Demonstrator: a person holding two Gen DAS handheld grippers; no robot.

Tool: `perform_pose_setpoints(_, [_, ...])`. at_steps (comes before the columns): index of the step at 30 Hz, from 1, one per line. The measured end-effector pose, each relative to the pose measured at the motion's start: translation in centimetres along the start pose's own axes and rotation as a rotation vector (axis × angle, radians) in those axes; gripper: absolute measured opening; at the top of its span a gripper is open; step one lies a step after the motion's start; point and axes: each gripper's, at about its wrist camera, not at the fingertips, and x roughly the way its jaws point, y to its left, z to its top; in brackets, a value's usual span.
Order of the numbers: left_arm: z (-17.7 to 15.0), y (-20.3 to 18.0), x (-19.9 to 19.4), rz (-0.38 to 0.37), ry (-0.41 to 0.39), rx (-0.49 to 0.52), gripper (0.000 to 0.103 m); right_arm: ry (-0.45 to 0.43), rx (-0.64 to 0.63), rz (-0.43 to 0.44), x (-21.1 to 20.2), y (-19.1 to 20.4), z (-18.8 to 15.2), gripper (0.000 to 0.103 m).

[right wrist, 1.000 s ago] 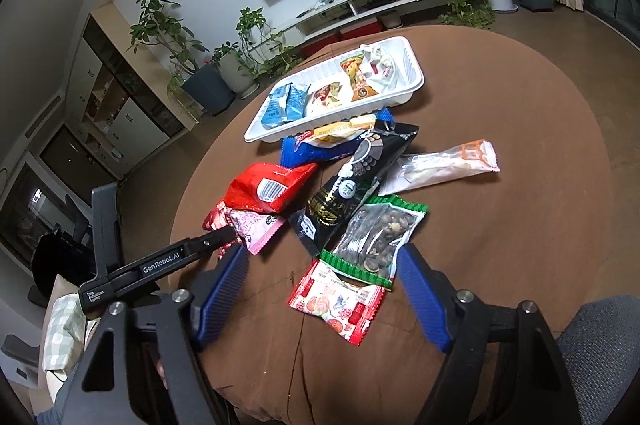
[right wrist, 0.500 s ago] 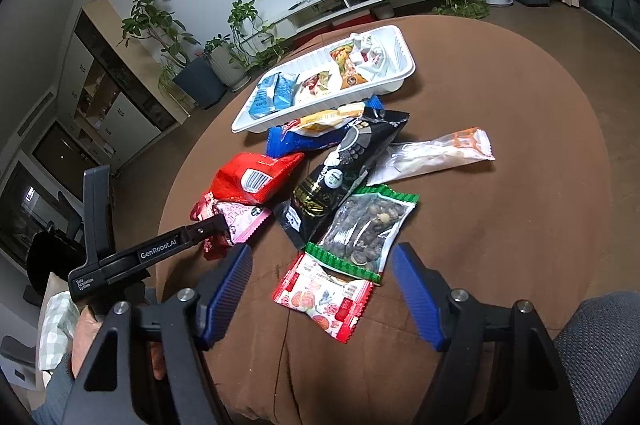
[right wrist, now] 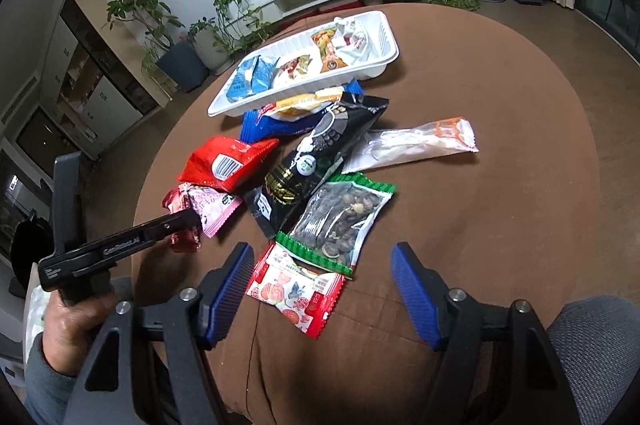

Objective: Organize snacks
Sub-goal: 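Grasp the dark red wafer packet with the left tool while the right tool grips the red-white candy packet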

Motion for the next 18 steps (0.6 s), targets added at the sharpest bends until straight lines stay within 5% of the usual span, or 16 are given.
perform_pose_setpoints(12, [-3.0, -1.4, -1.4, -0.020, 0.058, 0.089, 0.030, 0.096, -0.040, -0.030, 1.9, 0.7, 0.8, 0.074])
perform_pose_setpoints(18, [-3.4, -1.9, -2.0, -0.035, 0.081, 0.134, 0.030, 0.125, -0.216, 0.017, 1.7, 2.9, -0.1, 0.071])
